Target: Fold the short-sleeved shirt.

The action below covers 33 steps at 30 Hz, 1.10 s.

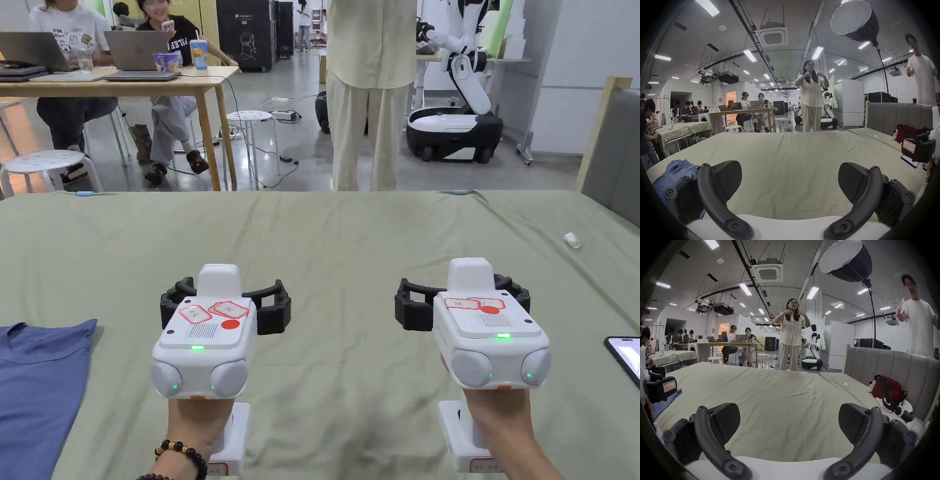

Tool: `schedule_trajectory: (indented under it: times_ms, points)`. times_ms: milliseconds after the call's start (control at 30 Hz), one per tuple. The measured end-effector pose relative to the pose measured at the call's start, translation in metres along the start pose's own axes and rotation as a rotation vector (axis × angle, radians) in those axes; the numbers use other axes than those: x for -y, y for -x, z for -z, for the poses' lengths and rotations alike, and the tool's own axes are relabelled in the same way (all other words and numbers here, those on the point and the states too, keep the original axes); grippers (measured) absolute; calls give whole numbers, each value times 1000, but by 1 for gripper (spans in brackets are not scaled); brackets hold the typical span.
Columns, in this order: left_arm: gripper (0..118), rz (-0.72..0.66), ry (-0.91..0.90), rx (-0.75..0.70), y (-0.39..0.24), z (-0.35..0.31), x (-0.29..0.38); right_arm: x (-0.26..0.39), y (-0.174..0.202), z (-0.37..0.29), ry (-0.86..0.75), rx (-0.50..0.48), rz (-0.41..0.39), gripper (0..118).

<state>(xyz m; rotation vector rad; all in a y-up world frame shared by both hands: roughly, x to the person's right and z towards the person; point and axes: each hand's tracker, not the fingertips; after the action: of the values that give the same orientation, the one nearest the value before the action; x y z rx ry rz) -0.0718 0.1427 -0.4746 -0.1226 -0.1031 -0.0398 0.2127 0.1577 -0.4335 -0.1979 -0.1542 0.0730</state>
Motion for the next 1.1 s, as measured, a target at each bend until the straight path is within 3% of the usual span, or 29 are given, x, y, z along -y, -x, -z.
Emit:
schedule_trajectory:
  times_ms: [333,367,400,433,467,567,833,933,1100]
  points:
    - [115,7,-13,1,-3,-3,0,2,-3,5,3,-6,-4,117]
    - [105,6,-24,21,-2,-4,0,3,-2,4,-4,2,-7,107]
    - [71,11,-32,25,-2,-4,0,3,-2,4,-10,15,-15,74]
    - [31,23,-31,19,-3,-3,0,2,-2,3,-2,24,-20,33]
    - [0,48,-20,-2,-5,-1,0,2,-2,4,12,32,-20,0]
    - [0,15,-20,50,-3,-4,0,5,-10,1,20,11,0,0]
    - [0,14,-21,10,7,-6,0,1,1,-4,10,-9,-17,0]
    - [0,22,-27,-29,29,-13,-1,-7,26,-1,-14,-62,-18,0]
    - [0,4,-31,-177,104,-39,-2,-24,112,3,-43,-226,-39,0]
